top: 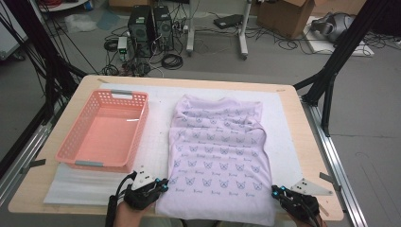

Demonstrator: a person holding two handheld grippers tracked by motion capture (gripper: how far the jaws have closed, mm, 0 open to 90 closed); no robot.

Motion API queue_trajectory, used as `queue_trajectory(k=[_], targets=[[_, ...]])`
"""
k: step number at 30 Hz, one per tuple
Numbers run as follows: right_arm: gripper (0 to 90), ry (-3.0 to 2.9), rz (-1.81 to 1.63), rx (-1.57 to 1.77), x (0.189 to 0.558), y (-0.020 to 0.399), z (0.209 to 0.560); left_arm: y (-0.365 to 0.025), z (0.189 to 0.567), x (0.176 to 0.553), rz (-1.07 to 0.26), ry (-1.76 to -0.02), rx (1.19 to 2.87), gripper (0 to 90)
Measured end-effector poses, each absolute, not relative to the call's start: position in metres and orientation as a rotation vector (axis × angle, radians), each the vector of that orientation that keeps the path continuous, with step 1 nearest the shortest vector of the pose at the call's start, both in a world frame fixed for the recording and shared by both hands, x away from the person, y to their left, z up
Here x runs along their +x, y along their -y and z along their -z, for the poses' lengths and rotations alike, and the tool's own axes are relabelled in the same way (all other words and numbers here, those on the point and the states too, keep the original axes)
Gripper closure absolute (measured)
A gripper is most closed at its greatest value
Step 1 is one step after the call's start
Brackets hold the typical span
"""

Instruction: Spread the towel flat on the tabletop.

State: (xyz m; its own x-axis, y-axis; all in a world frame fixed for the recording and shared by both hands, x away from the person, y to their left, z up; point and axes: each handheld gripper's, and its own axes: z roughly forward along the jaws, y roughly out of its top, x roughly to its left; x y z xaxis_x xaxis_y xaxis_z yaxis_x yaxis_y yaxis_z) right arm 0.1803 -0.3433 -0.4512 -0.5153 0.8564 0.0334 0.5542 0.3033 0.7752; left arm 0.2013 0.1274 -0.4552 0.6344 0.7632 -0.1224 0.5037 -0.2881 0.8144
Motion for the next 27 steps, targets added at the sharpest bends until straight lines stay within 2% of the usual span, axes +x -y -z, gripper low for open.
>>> queue_trajectory(k=[5, 13, 18, 19, 20, 21, 22, 23, 27], targets=[[88.4, -2.204, -1.075, 1.235, 0.161, 0.348, 0.451, -0.135, 0.456, 0.181, -0.337, -1.014, 1.927, 87.3], [88.7, -2.243, -1.077, 1.232, 0.133, 0.349, 0.449, -0.138, 0.459, 0.143, -0.362, -0.986, 1.933, 87.3], [88.8, -2.297, -1.041, 1.206, 0.116, 0.346, 0.450, -0.144, 0.460, 0.133, -0.345, -0.962, 1.931, 86.7], [88.7, -2.304, -1.041, 1.202, 0.115, 0.346, 0.449, -0.146, 0.458, 0.133, -0.351, -0.961, 1.912, 84.1], [86.8, -2.300, -1.047, 1.203, 0.114, 0.346, 0.448, -0.148, 0.456, 0.135, -0.348, -0.965, 1.883, 76.3], [81.4, -2.284, -1.070, 1.215, 0.114, 0.347, 0.447, -0.149, 0.455, 0.138, -0.341, -0.973, 1.853, 65.8], [74.4, -2.254, -1.098, 1.237, 0.115, 0.349, 0.446, -0.151, 0.453, 0.140, -0.332, -0.971, 1.837, 60.4], [70.2, -2.220, -1.121, 1.257, 0.118, 0.351, 0.445, -0.151, 0.452, 0.143, -0.333, -0.965, 1.830, 58.9], [66.3, -2.148, -1.151, 1.280, 0.130, 0.352, 0.443, -0.149, 0.447, 0.160, -0.350, -0.971, 1.812, 53.7]])
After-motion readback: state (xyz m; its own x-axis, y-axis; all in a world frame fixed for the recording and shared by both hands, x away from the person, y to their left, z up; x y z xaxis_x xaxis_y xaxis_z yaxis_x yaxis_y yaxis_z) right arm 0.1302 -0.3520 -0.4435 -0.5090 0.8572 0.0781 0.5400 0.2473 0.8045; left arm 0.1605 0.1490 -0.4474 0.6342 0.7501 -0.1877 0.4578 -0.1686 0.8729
